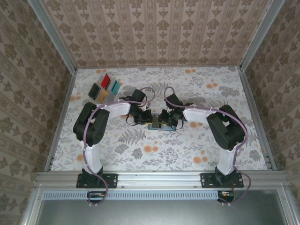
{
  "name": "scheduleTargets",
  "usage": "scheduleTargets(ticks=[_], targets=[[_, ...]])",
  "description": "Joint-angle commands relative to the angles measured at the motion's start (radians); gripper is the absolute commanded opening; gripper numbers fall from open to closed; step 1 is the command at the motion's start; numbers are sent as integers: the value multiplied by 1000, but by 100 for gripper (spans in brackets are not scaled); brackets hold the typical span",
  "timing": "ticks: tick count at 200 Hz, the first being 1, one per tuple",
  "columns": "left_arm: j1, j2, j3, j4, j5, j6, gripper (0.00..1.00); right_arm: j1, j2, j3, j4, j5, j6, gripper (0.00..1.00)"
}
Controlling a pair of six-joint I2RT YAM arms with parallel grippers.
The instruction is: Take the credit cards out of the card holder
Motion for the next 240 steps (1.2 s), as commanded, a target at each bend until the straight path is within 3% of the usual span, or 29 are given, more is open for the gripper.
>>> scheduleTargets(ticks=[1,39,96,167,240], targets=[[3,54,-26,-52,-48,23,9,-3,29,5,-33,-39,-57,25],[10,45,-37,-29,-22,34,11,-12,12,-21,33,-123,-126,25],[47,29,-72,44,88,14,12,-33,-36,-90,218,-240,-104,21],[80,5,-68,37,106,26,13,-58,-80,-149,248,-186,-57,3],[99,-27,-56,16,126,54,17,-79,-134,-197,219,-164,-24,1]])
